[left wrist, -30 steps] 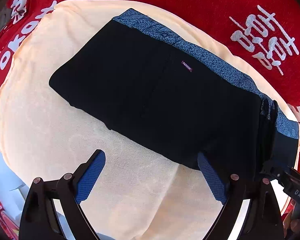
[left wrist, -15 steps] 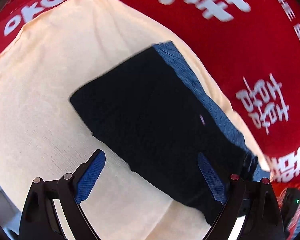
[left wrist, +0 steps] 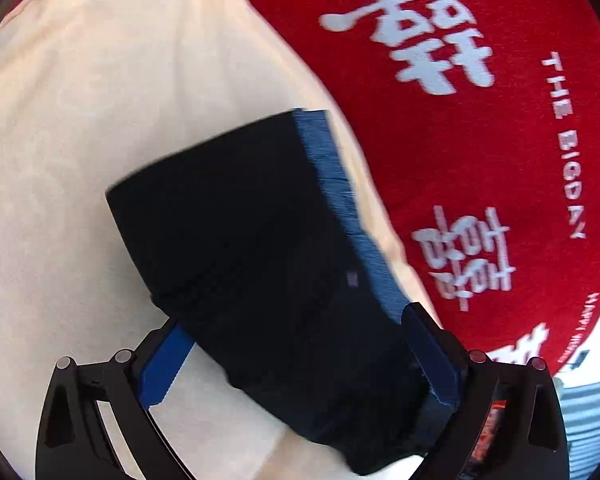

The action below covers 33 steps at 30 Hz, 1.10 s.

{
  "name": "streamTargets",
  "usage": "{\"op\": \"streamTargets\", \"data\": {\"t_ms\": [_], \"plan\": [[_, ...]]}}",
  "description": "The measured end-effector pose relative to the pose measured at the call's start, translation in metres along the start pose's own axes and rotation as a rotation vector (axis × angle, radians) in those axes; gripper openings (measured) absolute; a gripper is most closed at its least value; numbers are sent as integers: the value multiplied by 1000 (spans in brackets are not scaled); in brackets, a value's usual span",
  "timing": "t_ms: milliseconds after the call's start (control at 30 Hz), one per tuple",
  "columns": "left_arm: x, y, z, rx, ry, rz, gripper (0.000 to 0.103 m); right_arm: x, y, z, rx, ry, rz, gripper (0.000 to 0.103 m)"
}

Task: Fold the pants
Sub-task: 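Grasp the hem end of the black trousers with the left gripper and lift, then fold the lifted end over toward the waistband with the left gripper while the right gripper holds the fabric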

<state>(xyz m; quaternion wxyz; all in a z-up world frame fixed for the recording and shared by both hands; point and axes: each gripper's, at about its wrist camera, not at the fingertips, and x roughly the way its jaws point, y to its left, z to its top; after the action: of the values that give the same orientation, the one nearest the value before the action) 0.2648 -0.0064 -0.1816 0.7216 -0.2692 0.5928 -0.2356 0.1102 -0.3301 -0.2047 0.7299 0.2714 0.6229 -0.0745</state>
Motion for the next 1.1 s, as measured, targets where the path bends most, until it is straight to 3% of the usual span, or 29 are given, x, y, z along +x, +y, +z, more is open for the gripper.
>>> {"op": "streamTargets", "data": {"t_ms": [100, 200, 267, 300, 333, 367, 400, 467, 533, 600, 700, 800, 867, 967, 1100], "plan": [[6, -14, 3, 108, -14, 52, 100, -1, 0, -1, 5, 1, 3, 56], [27, 7, 15, 9, 33, 99, 99, -1, -1, -2, 2, -5, 8, 56], [25, 5, 21, -22, -11, 96, 99, -1, -1, -2, -5, -12, 17, 58], [28, 1, 23, -22, -8, 131, 98, -1, -1, -2, -10, -10, 25, 60], [29, -4, 22, -8, -15, 176, 85, -1, -1, -1, -14, -2, 28, 60], [31, -11, 21, 31, -26, 222, 58, -3, 0, 2, -12, 18, 28, 60], [34, -19, 21, 92, -21, 292, 45, -6, 0, 5, -3, 30, 35, 61], [37, -38, 16, 214, -31, 367, 35, -18, -1, 12, 41, 36, 74, 61], [36, -67, 4, 417, -65, 448, 33, -37, 2, 25, 68, 16, 140, 61], [37, -100, -22, 673, -119, 526, 33, -54, 13, 47, 58, 1, 191, 78], [35, -124, -53, 868, -162, 543, 33, -68, 46, 88, 10, 19, 278, 84], [37, -137, -70, 971, -175, 549, 33, -65, 102, 131, -114, 78, 347, 86], [35, -142, -76, 1003, -176, 541, 33, -49, 138, 155, -189, 181, 352, 86], [34, -150, -78, 1022, -173, 532, 33, -20, 185, 170, -280, 305, 294, 86], [31, -152, -85, 1034, -181, 535, 33, 13, 220, 169, -388, 394, 161, 87]]}}
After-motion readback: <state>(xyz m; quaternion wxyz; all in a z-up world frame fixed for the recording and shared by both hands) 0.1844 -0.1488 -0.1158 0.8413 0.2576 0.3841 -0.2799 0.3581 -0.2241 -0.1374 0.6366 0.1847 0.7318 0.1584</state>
